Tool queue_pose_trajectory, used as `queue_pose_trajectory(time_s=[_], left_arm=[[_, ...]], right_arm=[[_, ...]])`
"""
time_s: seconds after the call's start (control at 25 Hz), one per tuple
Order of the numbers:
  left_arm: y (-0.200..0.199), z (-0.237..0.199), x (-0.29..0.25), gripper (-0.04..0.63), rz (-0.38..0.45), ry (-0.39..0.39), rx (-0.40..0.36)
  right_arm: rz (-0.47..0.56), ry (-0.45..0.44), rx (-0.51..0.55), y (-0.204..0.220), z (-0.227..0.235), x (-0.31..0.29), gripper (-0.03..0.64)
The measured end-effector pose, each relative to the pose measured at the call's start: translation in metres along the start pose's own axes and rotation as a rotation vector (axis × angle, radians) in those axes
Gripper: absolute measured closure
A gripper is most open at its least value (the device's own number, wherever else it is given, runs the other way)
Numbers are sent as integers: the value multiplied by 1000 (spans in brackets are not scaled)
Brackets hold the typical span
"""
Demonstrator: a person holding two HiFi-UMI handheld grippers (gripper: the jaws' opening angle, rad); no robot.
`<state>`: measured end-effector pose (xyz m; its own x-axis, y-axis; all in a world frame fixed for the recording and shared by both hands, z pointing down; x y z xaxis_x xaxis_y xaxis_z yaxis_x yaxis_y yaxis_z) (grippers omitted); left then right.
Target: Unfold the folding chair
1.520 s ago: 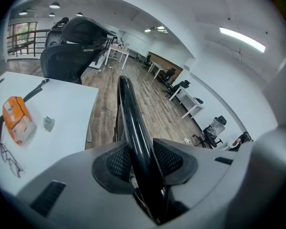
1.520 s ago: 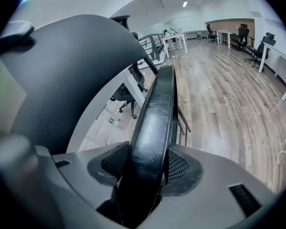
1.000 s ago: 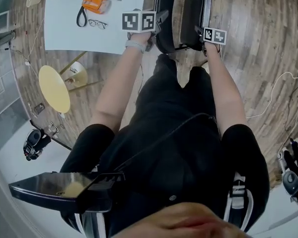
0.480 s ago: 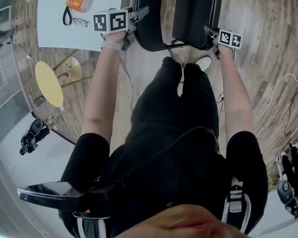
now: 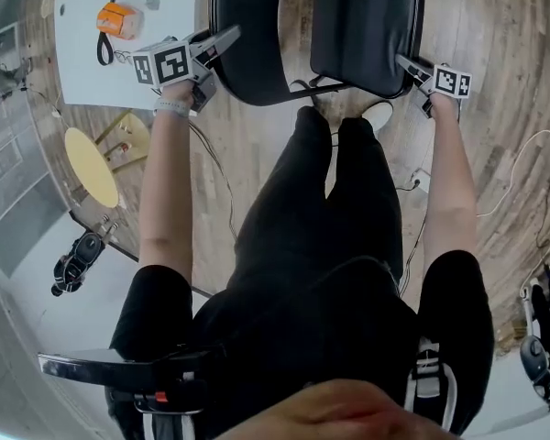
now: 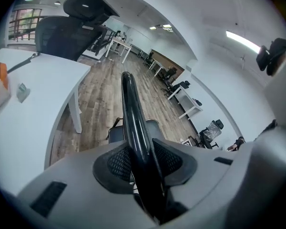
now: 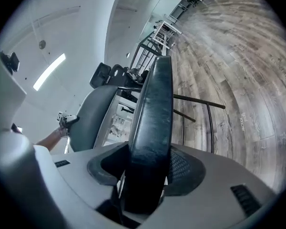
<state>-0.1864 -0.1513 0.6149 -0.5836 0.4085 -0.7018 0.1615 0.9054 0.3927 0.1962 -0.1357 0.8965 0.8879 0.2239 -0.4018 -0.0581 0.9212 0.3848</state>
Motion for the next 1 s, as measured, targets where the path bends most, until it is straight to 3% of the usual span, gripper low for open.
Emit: queue_pose_trajectory(time_s=[0.44,1.0], left_arm=[[16,-26,-34,476,4,70,4],[39,-53,-68,476,-43,102,30]], right_arm=[[-4,-44,-83,24,100,37,405],[65,-182,-186,51,175,51,397]])
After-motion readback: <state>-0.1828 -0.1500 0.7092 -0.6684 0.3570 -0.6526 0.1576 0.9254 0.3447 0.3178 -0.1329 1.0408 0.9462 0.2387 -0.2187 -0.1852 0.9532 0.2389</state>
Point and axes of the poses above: the fingertips, and each gripper's own axes: x backward along the fingers, z to its right, y out of its underside, the point moved 3 cm from there along x, backward along the fingers, and after that the axes turned 7 degrees about x, right-handed, at the moved point
